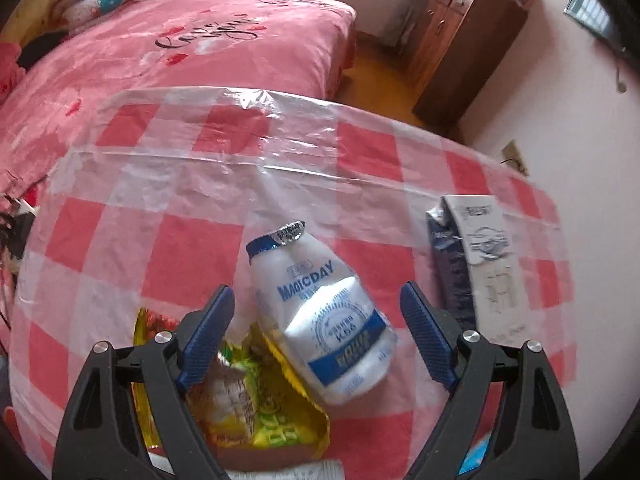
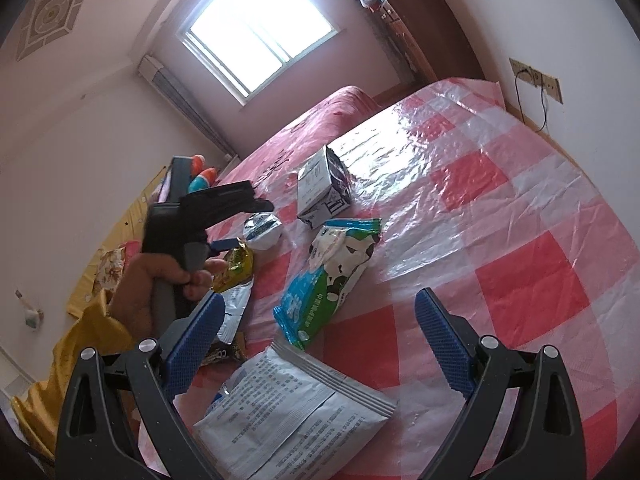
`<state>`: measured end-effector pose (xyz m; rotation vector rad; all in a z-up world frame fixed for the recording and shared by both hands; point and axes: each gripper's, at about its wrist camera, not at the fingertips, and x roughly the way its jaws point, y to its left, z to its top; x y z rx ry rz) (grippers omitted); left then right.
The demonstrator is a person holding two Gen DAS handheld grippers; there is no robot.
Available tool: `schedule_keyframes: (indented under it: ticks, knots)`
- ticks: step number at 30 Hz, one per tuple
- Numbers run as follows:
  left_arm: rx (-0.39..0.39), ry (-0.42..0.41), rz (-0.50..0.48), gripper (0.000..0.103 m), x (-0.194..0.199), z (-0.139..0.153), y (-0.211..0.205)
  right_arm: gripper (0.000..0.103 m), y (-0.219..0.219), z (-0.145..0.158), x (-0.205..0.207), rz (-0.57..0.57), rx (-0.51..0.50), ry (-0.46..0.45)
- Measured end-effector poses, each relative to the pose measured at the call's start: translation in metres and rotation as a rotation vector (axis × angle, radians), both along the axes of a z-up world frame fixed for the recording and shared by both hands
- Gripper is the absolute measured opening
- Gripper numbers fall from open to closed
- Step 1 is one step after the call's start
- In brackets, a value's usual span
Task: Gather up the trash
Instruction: 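Grasp the white yogurt bottle with the left gripper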
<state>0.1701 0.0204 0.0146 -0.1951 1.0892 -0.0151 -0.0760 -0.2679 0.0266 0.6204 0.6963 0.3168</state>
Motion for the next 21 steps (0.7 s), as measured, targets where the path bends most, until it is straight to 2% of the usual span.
schedule_keyframes:
  ticks: [6, 12, 21]
  knots:
    - [0.115, -0.002, -0.005, 0.062, -0.001, -0.005, -0.016, 0.095, 0.001, -0.003, 0.005, 0.014, -0.003, 0.019]
    - [0.088, -0.025, -0.037, 0.058, -0.017, -0.003, -0.017, 0.095, 0.004, -0.005, 0.009, 0.024, -0.013, 0.045]
    - [0.029, -0.039, -0.138, 0.048, -0.062, 0.002, -0.029, 0.095, 0.012, -0.009, 0.027, 0.032, -0.036, 0.079]
